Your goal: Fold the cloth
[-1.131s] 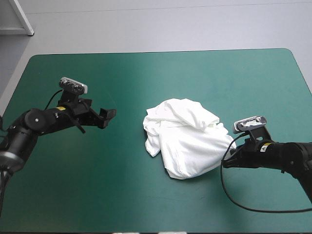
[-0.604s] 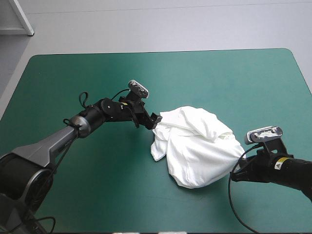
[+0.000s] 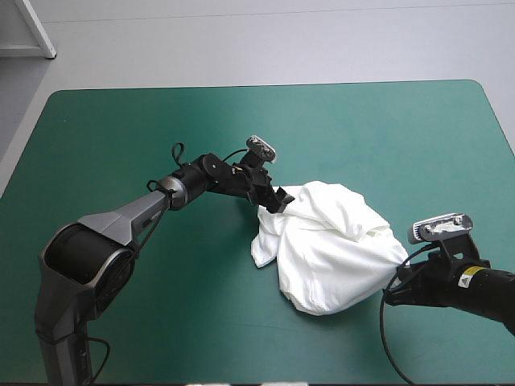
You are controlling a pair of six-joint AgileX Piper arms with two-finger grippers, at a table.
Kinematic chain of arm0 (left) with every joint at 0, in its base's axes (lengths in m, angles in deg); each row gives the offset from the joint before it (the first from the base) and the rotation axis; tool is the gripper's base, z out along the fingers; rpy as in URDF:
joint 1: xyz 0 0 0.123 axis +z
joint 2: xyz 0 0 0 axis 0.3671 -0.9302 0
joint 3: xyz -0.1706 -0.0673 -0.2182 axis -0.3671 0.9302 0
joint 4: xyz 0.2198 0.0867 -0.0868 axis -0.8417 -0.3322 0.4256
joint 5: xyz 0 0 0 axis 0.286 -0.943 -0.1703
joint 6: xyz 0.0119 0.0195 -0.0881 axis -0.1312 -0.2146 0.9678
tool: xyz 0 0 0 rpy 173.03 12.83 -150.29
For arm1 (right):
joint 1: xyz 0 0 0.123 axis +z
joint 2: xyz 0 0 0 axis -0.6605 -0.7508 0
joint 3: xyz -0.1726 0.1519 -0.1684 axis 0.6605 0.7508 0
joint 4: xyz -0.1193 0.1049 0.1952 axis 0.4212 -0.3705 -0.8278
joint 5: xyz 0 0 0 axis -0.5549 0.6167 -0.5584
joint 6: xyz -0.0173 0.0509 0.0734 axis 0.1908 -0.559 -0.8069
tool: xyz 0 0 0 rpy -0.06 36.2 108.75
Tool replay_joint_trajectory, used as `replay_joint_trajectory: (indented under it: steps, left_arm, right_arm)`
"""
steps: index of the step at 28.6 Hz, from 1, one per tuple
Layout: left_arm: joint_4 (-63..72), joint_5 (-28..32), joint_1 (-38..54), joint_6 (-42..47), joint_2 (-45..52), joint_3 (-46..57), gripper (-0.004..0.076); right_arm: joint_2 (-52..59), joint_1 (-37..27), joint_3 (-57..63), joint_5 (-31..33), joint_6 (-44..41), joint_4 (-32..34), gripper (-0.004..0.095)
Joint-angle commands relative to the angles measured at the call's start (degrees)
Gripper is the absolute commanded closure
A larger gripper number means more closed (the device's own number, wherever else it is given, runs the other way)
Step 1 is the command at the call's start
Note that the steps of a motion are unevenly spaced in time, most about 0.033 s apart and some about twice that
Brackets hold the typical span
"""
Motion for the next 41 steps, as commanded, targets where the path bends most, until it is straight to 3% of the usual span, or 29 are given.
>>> replay_joint_trajectory:
  steps: [1, 5, 6, 12, 23, 28, 34, 41]
  left_arm:
    - [1.29, 2.59, -1.30, 0.34, 1.67, -2.00, 0.0241]
    - [1.85, 2.62, -1.39, 0.34, -1.31, -2.00, 0.0369]
    - [2.07, 2.18, -1.52, 0.34, -2.83, -2.00, 0.0446]
    - [2.16, 2.92, -1.52, 0.34, -4.09, -2.00, 0.0702]
    - [1.94, 6.40, -1.41, 0.56, -0.72, -7.42, 0.0703]
    - [1.28, 7.65, -0.65, 0.56, 3.55, -10.04, 0.0703]
    - [-0.47, 8.34, 0.58, 0.44, 11.88, -12.81, 0.0703]
    - [-3.74, 8.43, 1.07, 0.44, 23.19, -17.12, 0.0703]
  right_arm:
    - [0.34, 0.08, -2.06, -3.94, 0.04, -0.12, 0.0921]
    - [0.34, 0.08, -2.06, -4.42, 0.04, -0.12, 0.0921]
    - [0.34, 0.08, -2.06, -5.00, 0.04, -0.12, 0.0921]
    - [0.34, -0.02, -2.06, -5.51, 0.19, 0.02, 0.0921]
    - [0.14, -0.02, -3.25, -8.38, 0.19, 2.71, 0.0921]
    - [0.00, -0.02, -7.50, -12.69, 0.19, 6.22, 0.0922]
    - [-2.72, -0.02, -17.53, -15.11, 0.62, 9.91, 0.0921]
    - [-11.26, -0.02, -37.06, -12.61, 2.22, 6.78, 0.0921]
